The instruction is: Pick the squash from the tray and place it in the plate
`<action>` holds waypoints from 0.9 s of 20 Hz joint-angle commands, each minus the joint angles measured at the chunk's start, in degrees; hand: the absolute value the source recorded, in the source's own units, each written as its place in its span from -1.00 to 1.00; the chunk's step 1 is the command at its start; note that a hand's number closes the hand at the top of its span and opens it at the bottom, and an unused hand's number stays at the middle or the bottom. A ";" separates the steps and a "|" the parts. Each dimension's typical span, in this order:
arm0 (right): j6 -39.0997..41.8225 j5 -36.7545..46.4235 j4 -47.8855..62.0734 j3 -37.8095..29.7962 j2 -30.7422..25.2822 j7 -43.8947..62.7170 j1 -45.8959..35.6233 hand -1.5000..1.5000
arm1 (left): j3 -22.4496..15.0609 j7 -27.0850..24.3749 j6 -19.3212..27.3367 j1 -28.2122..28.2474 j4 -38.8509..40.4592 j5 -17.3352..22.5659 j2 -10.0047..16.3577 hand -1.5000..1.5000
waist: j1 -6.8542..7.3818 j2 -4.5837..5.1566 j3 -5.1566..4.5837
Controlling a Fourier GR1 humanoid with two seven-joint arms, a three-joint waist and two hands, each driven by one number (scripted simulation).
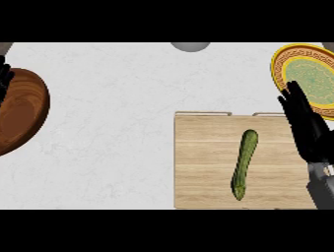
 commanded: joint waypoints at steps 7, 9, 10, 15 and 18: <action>11.77 17.37 0.03 3.43 -20.72 -2.99 -6.00 1.00 | -3.65 8.52 -0.11 2.26 5.53 3.05 -7.23 0.00 | -0.71 -0.73 -0.79; 1.07 13.76 3.89 -2.80 -11.29 -9.86 0.75 -1.00 | -3.32 11.36 0.93 3.30 8.34 4.86 -9.76 0.00 | -2.77 -0.63 1.52; -0.28 8.30 3.30 -5.62 -5.64 -13.04 1.73 -1.00 | -2.66 10.37 -0.31 3.41 9.05 5.73 -9.46 0.00 | -2.62 -0.72 1.58; 10.72 13.17 4.76 0.35 -5.09 -23.72 9.64 -1.00 | -4.84 12.87 1.50 0.04 9.14 3.16 -12.97 0.00 | -0.93 -0.88 1.47; 12.37 18.48 4.32 1.52 -11.18 -24.21 10.33 -1.00 | -5.72 12.63 1.92 -2.32 12.41 1.42 -13.84 0.00 | -1.29 -0.84 1.43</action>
